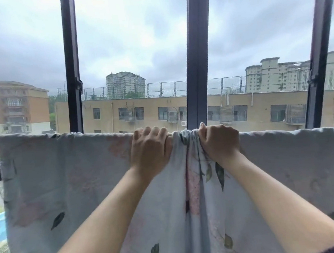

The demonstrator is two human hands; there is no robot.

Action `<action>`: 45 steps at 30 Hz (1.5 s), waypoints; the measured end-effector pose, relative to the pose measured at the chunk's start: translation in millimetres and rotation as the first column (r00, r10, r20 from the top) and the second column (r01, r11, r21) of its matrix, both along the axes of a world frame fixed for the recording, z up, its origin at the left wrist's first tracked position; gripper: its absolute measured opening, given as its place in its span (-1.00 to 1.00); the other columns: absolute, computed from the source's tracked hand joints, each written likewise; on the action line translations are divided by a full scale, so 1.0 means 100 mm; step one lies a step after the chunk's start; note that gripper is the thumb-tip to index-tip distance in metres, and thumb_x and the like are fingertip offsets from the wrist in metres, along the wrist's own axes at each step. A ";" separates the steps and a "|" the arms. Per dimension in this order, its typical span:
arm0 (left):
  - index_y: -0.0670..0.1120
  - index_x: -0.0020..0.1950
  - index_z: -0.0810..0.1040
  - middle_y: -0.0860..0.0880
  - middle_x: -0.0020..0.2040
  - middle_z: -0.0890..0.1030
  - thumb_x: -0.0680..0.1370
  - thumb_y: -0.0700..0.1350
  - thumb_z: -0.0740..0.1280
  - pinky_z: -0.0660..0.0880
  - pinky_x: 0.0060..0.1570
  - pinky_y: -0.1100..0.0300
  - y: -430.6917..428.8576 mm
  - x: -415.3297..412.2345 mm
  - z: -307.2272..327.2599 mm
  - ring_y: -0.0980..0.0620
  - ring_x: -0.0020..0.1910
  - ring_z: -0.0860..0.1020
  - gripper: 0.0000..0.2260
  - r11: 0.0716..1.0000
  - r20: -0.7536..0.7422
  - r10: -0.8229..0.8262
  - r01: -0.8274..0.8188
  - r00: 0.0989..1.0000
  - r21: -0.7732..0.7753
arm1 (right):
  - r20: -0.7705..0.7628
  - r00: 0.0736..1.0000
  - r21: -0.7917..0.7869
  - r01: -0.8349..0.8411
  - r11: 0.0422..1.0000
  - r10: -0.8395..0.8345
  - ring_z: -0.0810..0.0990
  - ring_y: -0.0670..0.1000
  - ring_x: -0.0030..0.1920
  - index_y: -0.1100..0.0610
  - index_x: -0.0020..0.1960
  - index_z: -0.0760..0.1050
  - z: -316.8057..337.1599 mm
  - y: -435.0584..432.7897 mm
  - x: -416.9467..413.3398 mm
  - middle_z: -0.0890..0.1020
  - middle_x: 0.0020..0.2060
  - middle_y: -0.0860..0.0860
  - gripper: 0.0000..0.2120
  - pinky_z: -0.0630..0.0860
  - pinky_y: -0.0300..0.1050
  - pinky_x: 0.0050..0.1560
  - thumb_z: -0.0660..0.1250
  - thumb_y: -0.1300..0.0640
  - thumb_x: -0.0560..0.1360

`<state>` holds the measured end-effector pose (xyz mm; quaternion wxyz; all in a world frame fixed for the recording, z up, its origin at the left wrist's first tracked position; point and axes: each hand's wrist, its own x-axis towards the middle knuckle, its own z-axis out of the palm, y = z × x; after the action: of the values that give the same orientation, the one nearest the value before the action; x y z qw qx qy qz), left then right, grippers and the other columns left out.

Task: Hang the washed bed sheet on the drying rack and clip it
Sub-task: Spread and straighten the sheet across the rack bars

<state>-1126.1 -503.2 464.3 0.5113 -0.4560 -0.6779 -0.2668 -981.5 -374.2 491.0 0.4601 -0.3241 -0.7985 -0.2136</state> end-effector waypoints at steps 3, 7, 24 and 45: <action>-0.10 -0.15 0.49 -0.04 -0.21 0.55 0.59 0.01 0.03 0.36 -0.12 0.02 -0.04 -0.10 -0.02 -0.09 -0.21 0.50 -0.68 0.999 -0.052 0.035 -0.035 0.998 0.003 | -0.008 1.000 0.016 -0.003 1.000 0.003 0.50 0.11 -0.38 0.12 -0.36 0.51 -0.02 0.06 0.06 0.46 -0.46 0.03 -0.45 0.28 -0.13 -0.32 -0.06 -0.06 0.63; -0.12 -0.19 0.45 -0.08 -0.23 0.53 0.57 -0.04 0.05 0.35 -0.14 -0.01 -0.40 -0.57 -0.03 -0.13 -0.23 0.48 -0.73 0.984 -0.080 0.179 -0.178 0.981 0.019 | -0.037 0.999 0.022 -0.032 0.999 0.033 0.48 0.11 -0.39 0.14 -0.33 0.57 -0.01 0.09 0.07 0.55 -0.44 0.07 -0.46 0.26 -0.13 -0.32 -0.01 -0.05 0.62; -0.11 -0.22 0.45 -0.04 -0.32 0.53 0.59 -0.03 0.02 0.37 -0.21 0.06 -0.27 -0.37 0.00 -0.05 -0.35 0.49 -0.69 0.993 -0.067 0.120 -0.121 0.990 0.001 | -0.123 0.990 0.086 -0.061 0.994 0.071 0.35 0.07 -0.56 0.17 -0.48 0.53 -0.04 0.07 0.07 0.49 -0.59 0.09 -0.46 0.15 -0.22 -0.41 0.08 -0.03 0.56; -0.08 0.11 0.57 -0.04 0.04 0.63 0.57 -0.03 0.08 0.27 0.18 -0.01 -1.27 -0.81 0.07 -0.12 0.07 0.51 -0.68 0.998 0.081 -0.048 0.050 0.996 -0.026 | 0.192 0.944 0.032 -0.277 0.960 0.266 0.53 0.12 -0.13 0.13 0.01 0.44 -0.09 -0.80 -0.63 0.57 -0.15 0.05 -0.65 0.37 0.03 -0.02 0.00 -0.09 0.61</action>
<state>-1206.7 -630.3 471.4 0.4703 -0.4685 -0.6904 -0.2877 -1044.5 -453.9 481.9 0.4178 -0.1758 -0.8685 -0.2008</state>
